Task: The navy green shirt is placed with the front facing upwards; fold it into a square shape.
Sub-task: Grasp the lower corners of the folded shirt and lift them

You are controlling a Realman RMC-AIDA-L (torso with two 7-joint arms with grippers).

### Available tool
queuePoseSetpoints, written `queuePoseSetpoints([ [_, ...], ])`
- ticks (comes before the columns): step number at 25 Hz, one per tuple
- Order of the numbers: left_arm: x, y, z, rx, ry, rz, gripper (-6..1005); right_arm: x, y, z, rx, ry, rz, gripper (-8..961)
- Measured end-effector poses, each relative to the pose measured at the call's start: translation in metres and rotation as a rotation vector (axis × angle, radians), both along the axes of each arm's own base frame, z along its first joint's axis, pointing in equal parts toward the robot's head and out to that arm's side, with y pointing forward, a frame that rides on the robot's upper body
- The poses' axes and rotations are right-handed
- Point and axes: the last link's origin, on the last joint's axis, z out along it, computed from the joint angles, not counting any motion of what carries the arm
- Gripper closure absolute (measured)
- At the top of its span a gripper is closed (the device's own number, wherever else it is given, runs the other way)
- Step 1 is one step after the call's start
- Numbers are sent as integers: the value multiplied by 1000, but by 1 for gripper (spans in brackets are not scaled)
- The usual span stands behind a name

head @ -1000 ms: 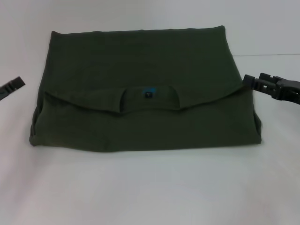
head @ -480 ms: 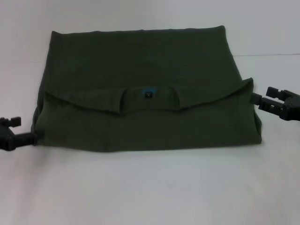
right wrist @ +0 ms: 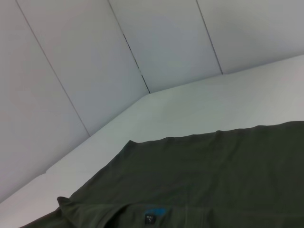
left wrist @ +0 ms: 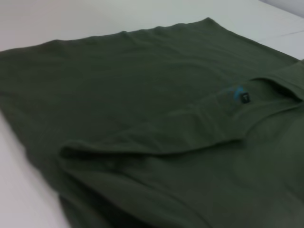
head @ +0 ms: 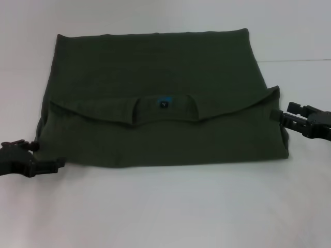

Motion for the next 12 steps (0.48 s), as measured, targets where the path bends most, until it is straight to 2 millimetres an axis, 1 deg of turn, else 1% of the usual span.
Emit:
queuePoseSetpoints([
  [6, 4, 0, -3, -17, -15, -13, 121, 0, -2, 1, 4, 13, -6, 127],
  [12, 2, -1, -3, -8, -8, -9, 147, 1, -2, 1, 5, 14, -8, 128],
])
